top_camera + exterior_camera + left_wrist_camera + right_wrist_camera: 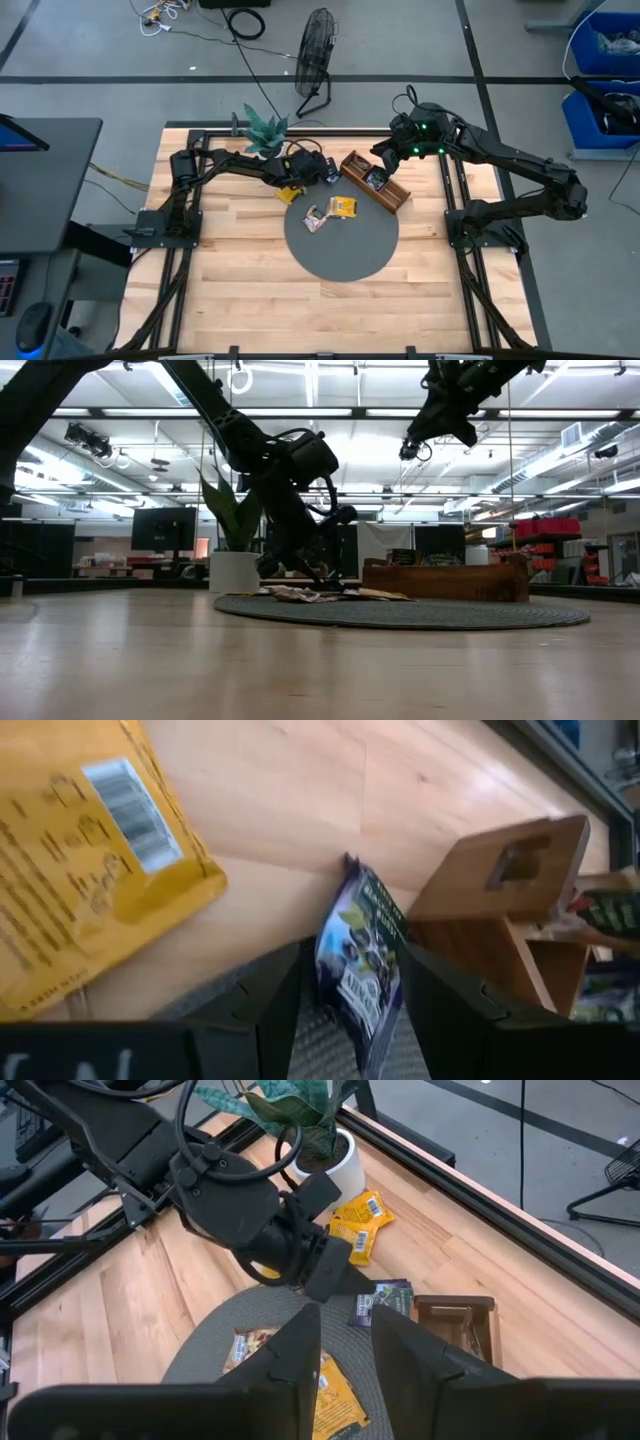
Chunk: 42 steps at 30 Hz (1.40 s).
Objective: Pick & Place Tea
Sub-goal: Put the black tea bag into the middle section of the wooden organizer
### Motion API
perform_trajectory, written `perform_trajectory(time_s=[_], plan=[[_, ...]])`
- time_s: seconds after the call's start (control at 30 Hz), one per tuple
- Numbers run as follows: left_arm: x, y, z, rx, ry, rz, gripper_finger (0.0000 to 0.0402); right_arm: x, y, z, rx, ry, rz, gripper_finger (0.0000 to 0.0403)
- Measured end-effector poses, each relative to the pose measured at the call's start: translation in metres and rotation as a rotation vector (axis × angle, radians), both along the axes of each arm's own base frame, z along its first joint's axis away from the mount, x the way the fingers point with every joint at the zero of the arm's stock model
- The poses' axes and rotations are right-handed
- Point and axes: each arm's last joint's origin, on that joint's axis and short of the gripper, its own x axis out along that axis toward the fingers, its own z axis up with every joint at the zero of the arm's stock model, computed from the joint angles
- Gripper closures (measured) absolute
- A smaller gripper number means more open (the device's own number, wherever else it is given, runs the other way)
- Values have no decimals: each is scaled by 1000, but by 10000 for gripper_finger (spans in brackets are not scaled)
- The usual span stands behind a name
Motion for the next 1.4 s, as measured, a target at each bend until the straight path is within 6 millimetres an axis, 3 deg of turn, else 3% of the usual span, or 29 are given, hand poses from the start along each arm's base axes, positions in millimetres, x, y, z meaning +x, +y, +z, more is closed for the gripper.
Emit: perform_trajectory(time_s=[0.47, 1.17, 1.4], plan=[[0, 0, 0, -56, -16, -63, 235, 0, 0, 0, 0, 0, 0, 303], [0, 2, 0, -13, -1, -26, 391, 0, 0, 0, 0, 0, 1, 303], [-1, 2, 1, 4, 5, -14, 395, 0, 0, 0, 0, 0, 1, 303]])
